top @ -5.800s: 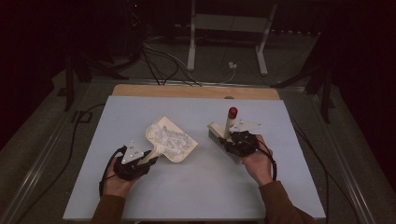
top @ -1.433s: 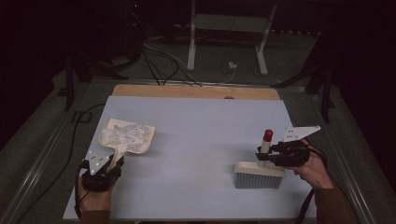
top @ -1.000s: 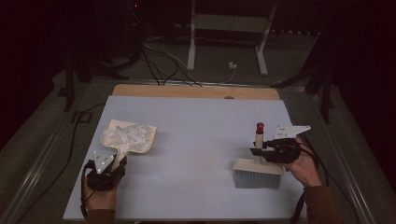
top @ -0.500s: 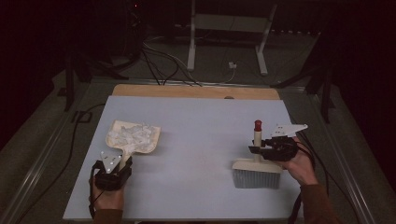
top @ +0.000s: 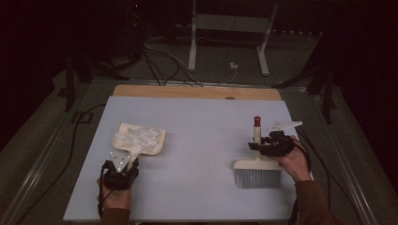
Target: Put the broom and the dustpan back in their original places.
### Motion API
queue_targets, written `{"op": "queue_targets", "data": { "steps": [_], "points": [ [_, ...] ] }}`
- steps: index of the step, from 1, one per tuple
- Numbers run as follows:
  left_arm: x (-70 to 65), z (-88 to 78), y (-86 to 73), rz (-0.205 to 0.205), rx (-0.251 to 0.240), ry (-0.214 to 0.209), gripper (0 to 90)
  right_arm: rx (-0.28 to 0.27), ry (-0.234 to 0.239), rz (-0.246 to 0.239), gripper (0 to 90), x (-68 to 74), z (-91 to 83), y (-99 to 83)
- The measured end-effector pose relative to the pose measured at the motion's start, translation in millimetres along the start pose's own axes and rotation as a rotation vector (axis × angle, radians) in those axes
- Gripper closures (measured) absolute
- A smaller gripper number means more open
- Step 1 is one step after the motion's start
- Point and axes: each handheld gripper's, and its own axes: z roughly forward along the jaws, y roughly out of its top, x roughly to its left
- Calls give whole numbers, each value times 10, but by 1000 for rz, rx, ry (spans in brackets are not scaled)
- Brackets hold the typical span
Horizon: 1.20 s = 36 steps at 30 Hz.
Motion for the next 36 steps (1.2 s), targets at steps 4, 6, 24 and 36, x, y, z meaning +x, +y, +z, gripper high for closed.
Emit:
{"op": "queue_targets", "data": {
  "steps": [4, 6, 24, 36],
  "points": [
    [-36, 43, 0, -10, 2, 7, 668, 18, -32, 41, 615, -51, 83, -11],
    [-56, 72, -3, -14, 6, 6, 668, 29, -42, 52, 612, -66, 125, -12],
    [-234, 314, -4, -5, 42, 20, 668, 112, -110, 125, 589, -194, 443, -67],
    [-253, 390, -1, -41, 62, 34, 668, 157, -186, 149, 581, -227, 611, -99]
  ]
}}
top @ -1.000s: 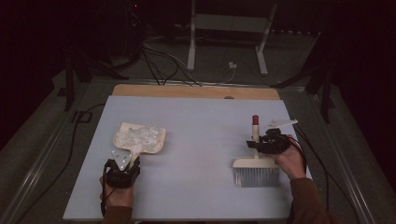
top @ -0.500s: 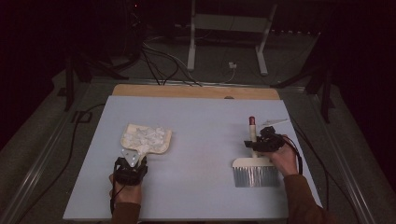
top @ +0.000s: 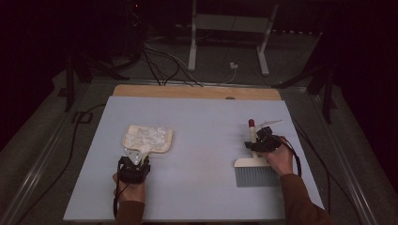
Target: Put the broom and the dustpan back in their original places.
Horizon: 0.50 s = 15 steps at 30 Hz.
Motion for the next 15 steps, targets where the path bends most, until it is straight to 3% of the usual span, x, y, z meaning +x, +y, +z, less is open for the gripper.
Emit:
{"op": "queue_targets", "data": {
  "steps": [15],
  "points": [
    [7, 48, 18, -25, 21, 9, 658, 37, -51, 55, 593, 22, 72, 10]
  ]
}}
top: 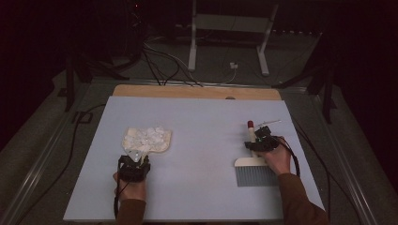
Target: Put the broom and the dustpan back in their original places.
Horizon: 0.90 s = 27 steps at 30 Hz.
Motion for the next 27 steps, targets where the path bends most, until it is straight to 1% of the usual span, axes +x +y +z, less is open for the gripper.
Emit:
{"op": "queue_targets", "data": {
  "steps": [1, 2, 3, 4, 5, 6, 7, 8, 9, 10, 11, 12, 13, 15, 16, 18, 19, 22, 23, 25, 27],
  "points": [
    [2, -1, -1, 1, -3, -5, 653, 0, -4, -1, 592, 2, -3, 0],
    [4, -5, 0, 5, -4, -6, 615, 0, -9, -1, 588, 2, -6, 0],
    [6, -13, -1, -1, -14, -9, 572, -2, -11, -2, 566, 2, -9, -3],
    [17, -23, 3, -3, -18, -18, 540, -6, -12, -1, 512, 0, -15, -5],
    [28, -25, 10, -14, -13, -26, 504, -9, -14, 8, 442, -1, -21, -6],
    [41, -28, 17, -26, -11, -43, 440, -10, -14, 13, 381, -4, -27, -7],
    [51, -35, 20, -30, -15, -60, 408, -16, -23, 24, 340, 0, -39, -10],
    [60, -45, 23, -26, -19, -66, 405, -34, -33, 36, 309, 2, -57, -15],
    [67, -55, 27, -27, -26, -75, 387, -49, -31, 50, 260, 1, -76, -17],
    [79, -67, 34, -27, -32, -94, 371, -65, -31, 61, 228, 0, -95, -18],
    [81, -82, 43, -28, -41, -101, 357, -81, -29, 66, 187, 1, -115, -19],
    [86, -97, 51, -21, -51, -103, 342, -95, -33, 70, 146, 6, -134, -16],
    [93, -117, 73, -13, -62, -114, 304, -103, -36, 70, 128, 10, -149, -15],
    [108, -154, 111, -11, -80, -146, 241, -125, -37, 64, 74, 30, -197, -12],
    [119, -173, 134, -8, -87, -159, 212, -136, -34, 61, 60, 43, -219, -12],
    [135, -214, 180, 9, -105, -168, 165, -157, -31, 47, 33, 81, -260, -15],
    [149, -239, 205, 14, -118, -174, 154, -166, -21, 37, 28, 102, -281, -17],
    [212, -302, 279, 17, -142, -198, 90, -209, -6, 5, 17, 163, -349, -25],
    [228, -317, 296, 19, -143, -202, 71, -225, 5, -4, 14, 184, -373, -28],
    [285, -340, 341, 20, -144, -233, 23, -257, 19, -26, 2, 229, -419, -34],
    [335, -360, 367, 21, -152, -254, 8, -290, 40, -49, 2, 286, -464, -47]
  ]
}}
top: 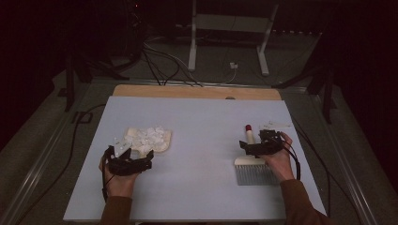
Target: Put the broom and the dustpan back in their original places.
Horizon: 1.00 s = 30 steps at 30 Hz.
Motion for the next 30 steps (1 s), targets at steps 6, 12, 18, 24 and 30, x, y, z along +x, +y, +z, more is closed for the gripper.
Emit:
{"op": "queue_targets", "data": {
  "steps": [6, 12, 18, 24, 30],
  "points": [
    [93, -74, 37, 24, -46, -63, 7, -79, 15, -67, 1, 183, -116, -20],
    [148, -156, 14, 51, -100, -131, 7, -177, 51, -64, 2, 281, -228, -78],
    [164, -250, -58, 90, -126, -152, 6, -228, 78, -83, 2, 348, -304, -208],
    [173, -304, -107, 128, -141, -139, 6, -257, 83, -52, 1, 321, -344, -293],
    [140, -355, -136, 137, -151, -130, 6, -287, 81, -34, 1, 297, -399, -347]
  ]
}}
